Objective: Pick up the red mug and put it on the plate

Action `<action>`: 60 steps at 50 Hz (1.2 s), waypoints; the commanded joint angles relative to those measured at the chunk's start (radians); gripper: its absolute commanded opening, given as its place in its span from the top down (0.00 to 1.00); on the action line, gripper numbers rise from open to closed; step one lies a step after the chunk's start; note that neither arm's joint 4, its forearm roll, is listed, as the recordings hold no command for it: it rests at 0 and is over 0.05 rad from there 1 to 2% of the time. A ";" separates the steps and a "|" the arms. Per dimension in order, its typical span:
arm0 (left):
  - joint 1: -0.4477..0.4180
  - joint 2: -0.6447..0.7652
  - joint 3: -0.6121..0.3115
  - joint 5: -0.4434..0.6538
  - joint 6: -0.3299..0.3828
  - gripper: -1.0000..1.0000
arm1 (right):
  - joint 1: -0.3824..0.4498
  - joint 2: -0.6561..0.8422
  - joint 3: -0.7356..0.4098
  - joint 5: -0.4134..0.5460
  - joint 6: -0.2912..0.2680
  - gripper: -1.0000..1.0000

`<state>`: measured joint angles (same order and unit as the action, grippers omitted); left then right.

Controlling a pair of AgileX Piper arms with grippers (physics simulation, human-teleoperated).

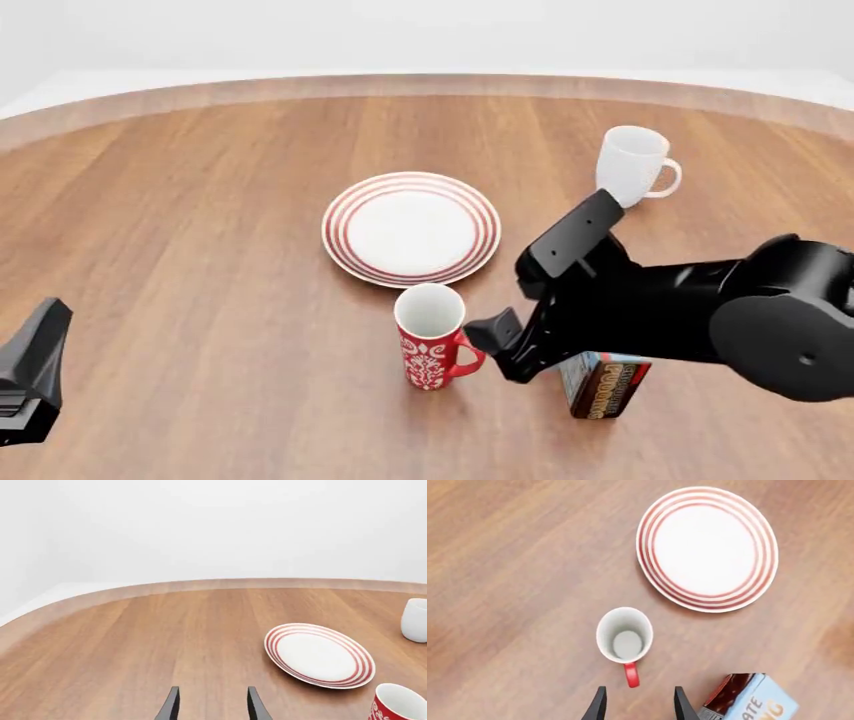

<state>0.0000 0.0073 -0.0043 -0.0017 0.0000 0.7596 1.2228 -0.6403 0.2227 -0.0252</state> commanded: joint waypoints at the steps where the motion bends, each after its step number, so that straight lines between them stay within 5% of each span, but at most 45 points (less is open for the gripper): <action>1: 0.000 0.000 0.000 0.000 0.000 0.00 | 0.014 0.033 0.015 -0.038 0.021 0.00; 60: 0.000 0.000 0.000 0.000 0.000 0.00 | 0.005 0.192 0.079 -0.208 0.042 0.00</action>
<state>0.0000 0.0073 -0.0043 -0.0017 0.0000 0.7706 1.3954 -0.5772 0.0425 0.0140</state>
